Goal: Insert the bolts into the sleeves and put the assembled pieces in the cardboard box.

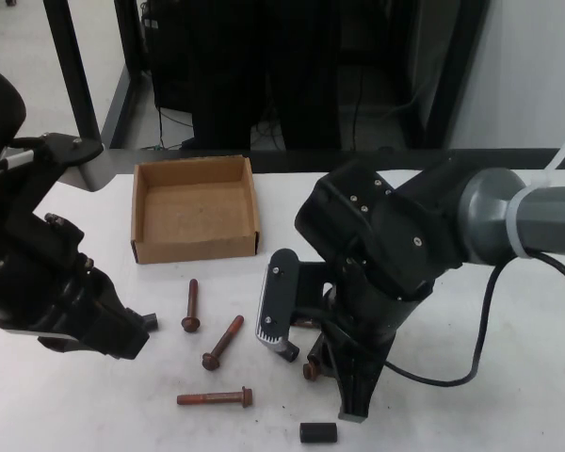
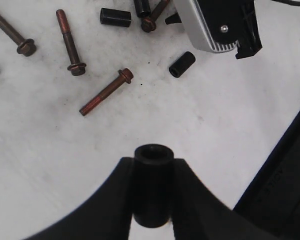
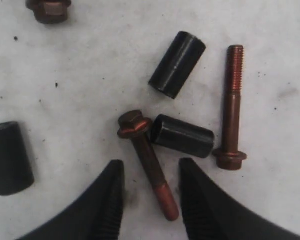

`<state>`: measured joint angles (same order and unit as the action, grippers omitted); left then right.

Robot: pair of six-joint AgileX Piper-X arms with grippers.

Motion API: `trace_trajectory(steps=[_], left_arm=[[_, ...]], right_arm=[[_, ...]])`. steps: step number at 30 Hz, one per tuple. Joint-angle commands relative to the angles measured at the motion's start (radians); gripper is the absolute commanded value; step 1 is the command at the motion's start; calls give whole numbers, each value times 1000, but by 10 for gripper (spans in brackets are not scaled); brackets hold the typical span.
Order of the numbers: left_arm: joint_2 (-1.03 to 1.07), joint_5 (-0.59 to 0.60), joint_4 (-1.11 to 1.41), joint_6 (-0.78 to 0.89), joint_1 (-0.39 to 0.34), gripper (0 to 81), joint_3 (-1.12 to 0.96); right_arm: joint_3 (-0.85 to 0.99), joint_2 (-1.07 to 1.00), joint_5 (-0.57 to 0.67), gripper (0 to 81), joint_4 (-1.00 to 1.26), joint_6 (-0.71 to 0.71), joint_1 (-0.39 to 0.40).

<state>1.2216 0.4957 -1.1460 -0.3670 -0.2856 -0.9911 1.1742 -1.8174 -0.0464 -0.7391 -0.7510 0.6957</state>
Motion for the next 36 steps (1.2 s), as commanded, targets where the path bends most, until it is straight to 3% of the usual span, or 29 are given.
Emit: trace_trajectory(steps=[1,27,30,33,36], left_arm=[[-14,18,-4,2,-3,8,0],[-14,56,-4,4,-3,8,0],[-14,56,-2,4,-3,8,0],[-14,56,-2,4,-3,8,0],[-14,58,0,4,-3,8,0]], right_arm=[[11,0,3,344,-6,-4,-3],[12,-117,52,339,98,-4,-27],[12,-121,52,237,115,-4,-27],[12,-125,86,1,103,17,-27],[12,-124,137,2,74,93,-27]])
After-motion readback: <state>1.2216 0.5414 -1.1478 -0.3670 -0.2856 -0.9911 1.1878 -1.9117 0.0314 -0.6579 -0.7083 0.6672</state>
